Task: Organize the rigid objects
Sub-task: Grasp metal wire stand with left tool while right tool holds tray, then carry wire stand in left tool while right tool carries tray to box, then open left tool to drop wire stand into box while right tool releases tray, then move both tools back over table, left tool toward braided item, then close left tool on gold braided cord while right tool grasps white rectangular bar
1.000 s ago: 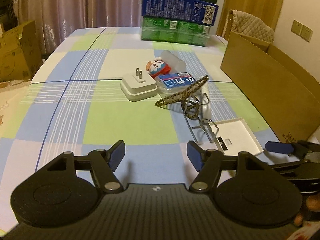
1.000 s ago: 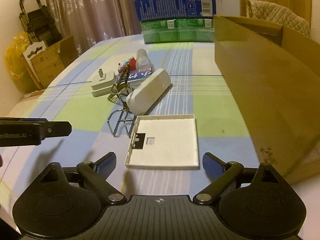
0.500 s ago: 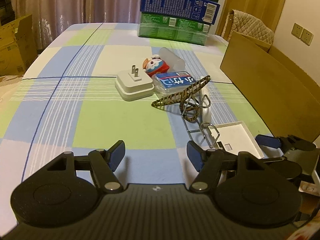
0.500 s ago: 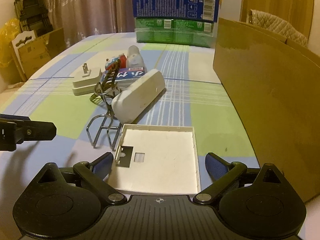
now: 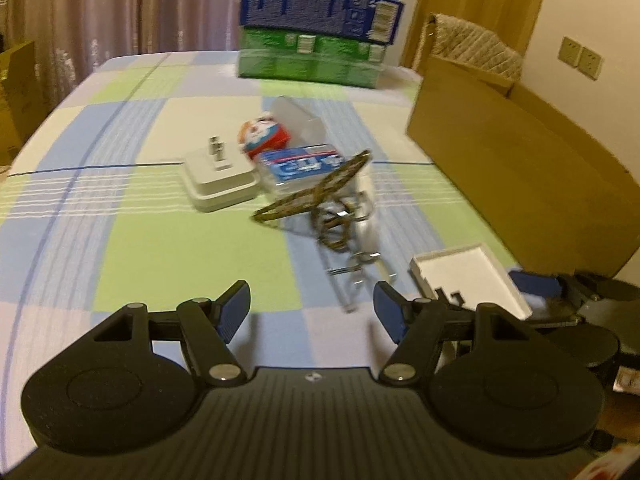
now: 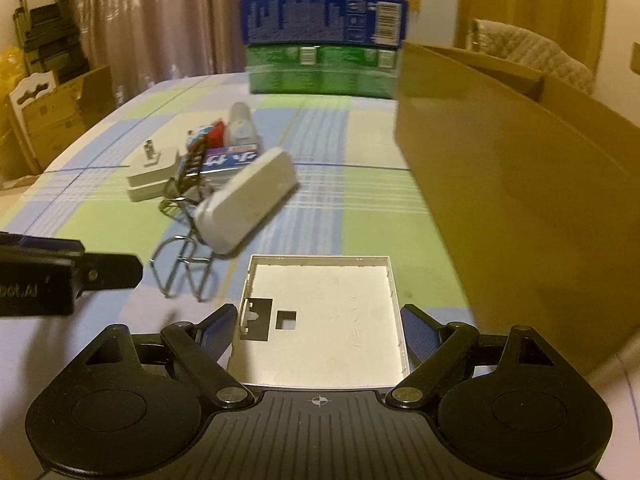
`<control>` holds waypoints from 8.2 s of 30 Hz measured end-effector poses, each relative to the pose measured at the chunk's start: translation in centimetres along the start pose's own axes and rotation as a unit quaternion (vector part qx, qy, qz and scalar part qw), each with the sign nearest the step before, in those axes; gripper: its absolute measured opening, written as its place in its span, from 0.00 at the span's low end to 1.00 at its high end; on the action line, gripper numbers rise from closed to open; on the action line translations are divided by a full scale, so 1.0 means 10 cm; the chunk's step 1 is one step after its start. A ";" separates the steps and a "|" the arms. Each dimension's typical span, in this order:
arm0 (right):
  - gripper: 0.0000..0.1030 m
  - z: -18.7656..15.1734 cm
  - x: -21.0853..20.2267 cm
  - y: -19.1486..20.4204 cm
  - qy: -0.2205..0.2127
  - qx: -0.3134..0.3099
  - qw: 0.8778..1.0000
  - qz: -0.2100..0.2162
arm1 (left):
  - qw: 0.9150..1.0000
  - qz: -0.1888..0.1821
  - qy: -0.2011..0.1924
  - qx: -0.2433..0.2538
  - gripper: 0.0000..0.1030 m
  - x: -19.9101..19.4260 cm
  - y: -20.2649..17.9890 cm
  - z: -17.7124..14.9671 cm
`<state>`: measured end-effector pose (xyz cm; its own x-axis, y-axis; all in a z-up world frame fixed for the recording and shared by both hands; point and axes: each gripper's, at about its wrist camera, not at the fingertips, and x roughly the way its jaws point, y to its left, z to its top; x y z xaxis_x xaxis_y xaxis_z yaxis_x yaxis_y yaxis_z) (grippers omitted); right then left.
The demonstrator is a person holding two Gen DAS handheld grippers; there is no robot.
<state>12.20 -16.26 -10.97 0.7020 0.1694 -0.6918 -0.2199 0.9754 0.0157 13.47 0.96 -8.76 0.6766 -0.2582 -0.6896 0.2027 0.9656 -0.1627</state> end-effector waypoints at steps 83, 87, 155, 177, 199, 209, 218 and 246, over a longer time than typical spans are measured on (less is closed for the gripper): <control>0.82 0.31 -1.32 -0.15 -0.098 0.003 0.995 0.007 | 0.997 0.035 -0.056 0.045 0.22 -1.01 -0.66 0.30; 0.82 0.48 -1.48 -0.51 -0.105 0.031 0.994 -0.016 | 0.996 0.012 -0.068 0.062 0.22 -1.04 -0.96 0.46; 0.82 0.66 -1.26 -2.12 -0.041 0.113 0.991 -0.055 | 0.995 -0.046 -0.027 0.082 0.28 -0.49 -1.78 0.58; 0.82 0.50 -2.04 -1.25 -0.116 0.090 0.989 0.012 | 0.998 0.029 -0.044 0.028 0.28 -1.05 -0.92 0.26; 0.82 0.41 -1.17 -0.19 -0.056 0.000 0.993 0.108 | 0.996 0.080 -0.023 0.014 0.29 -1.16 0.16 0.07; 0.67 0.49 -0.41 -0.07 -0.028 -0.030 0.990 0.138 | 1.000 0.003 0.003 0.006 0.29 -0.44 0.35 0.21; 0.61 0.61 0.08 -0.12 -0.005 -0.020 0.993 0.118 | 0.994 -0.084 0.022 -0.069 0.29 0.23 0.52 0.30; 0.61 0.62 0.27 -0.08 0.005 -0.002 0.993 0.120 | 0.989 -0.064 0.016 -0.136 0.18 0.46 0.70 0.45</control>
<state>18.47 -15.71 -8.34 0.6218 0.3956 -0.6759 -0.3830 0.9064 0.1782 21.16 6.39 -9.87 0.6348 -0.3813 -0.6720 0.0844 0.8987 -0.4303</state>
